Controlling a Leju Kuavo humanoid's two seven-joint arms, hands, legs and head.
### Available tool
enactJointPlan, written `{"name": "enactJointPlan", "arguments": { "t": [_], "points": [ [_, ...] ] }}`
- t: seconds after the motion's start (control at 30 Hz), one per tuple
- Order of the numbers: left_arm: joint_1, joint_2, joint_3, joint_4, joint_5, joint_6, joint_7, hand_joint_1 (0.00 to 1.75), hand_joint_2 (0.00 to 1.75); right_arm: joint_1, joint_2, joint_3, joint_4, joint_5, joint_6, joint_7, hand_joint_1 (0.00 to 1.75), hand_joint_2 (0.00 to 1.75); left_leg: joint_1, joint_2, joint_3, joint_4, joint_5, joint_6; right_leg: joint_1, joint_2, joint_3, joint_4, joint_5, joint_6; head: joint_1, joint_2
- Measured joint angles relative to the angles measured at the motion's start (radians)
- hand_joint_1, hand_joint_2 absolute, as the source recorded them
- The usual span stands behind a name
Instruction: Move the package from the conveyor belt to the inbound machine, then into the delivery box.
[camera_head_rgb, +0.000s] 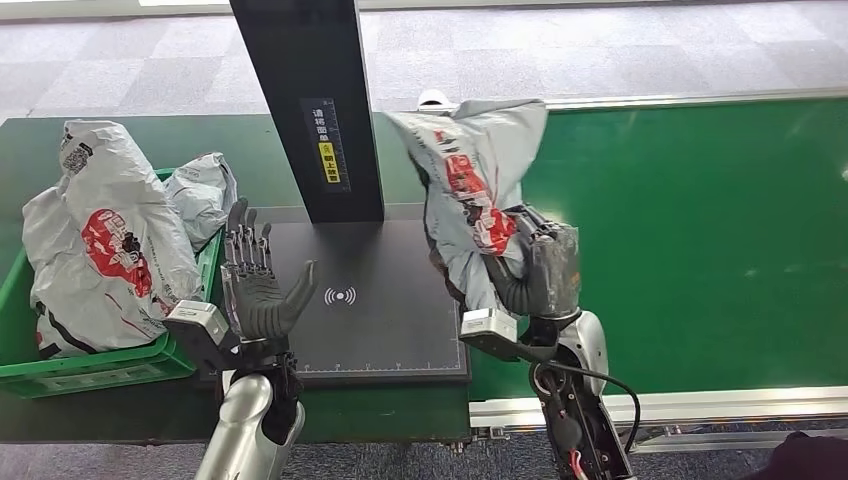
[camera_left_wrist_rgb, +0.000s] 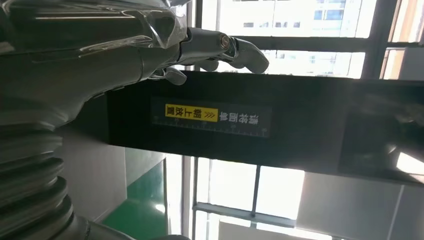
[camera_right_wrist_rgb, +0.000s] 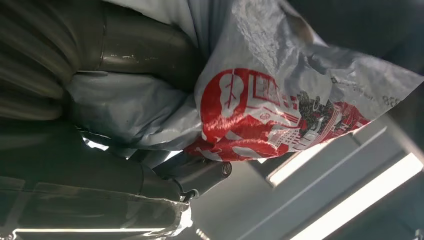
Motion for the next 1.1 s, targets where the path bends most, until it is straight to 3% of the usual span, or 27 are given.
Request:
{"name": "enactJointPlan", "arguments": {
  "t": [0.37,0.73,1.0,1.03,1.1],
  "points": [
    [-0.002,-0.002,0.001,-0.019,0.024,0.02,0.0,0.0,1.75,-0.103,-0.007,0.117,0.227,0.016,0.057,0.016,1.75,1.75,0.0,-0.001,-0.001,0.0,0.0,0.0,0.0,-0.001,-0.001,0.0,0.0,0.0,0.0,0.0],
    [-0.003,-0.005,-0.001,-0.041,0.018,0.041,0.0,0.0,1.75,-0.278,0.029,0.273,0.579,0.162,0.427,0.205,1.75,1.75,0.0,0.0,-0.001,0.0,0.0,0.0,0.0,0.0,-0.001,0.0,0.0,0.0,0.0,0.0],
    [-0.003,-0.006,-0.003,-0.041,0.017,0.044,0.0,0.0,1.75,-0.323,0.053,0.32,0.677,0.167,0.472,0.208,1.75,1.75,0.0,0.0,0.0,0.0,0.0,0.0,0.0,0.0,-0.001,0.0,0.0,0.0,0.0,0.0],
    [-0.003,-0.006,-0.004,-0.041,0.016,0.046,0.0,0.0,1.75,-0.334,0.06,0.333,0.704,0.165,0.477,0.199,1.71,1.75,0.0,0.0,0.0,0.0,0.0,0.0,0.0,0.0,0.0,0.0,0.0,0.0,0.0,0.0],
    [-0.003,-0.006,-0.005,-0.041,0.015,0.049,0.0,0.0,1.75,-0.338,0.062,0.342,0.721,0.155,0.466,0.176,0.86,1.75,0.0,0.0,0.001,0.0,0.0,0.0,0.0,0.0,0.0,0.0,0.0,0.0,0.0,0.0]
  ]
}}
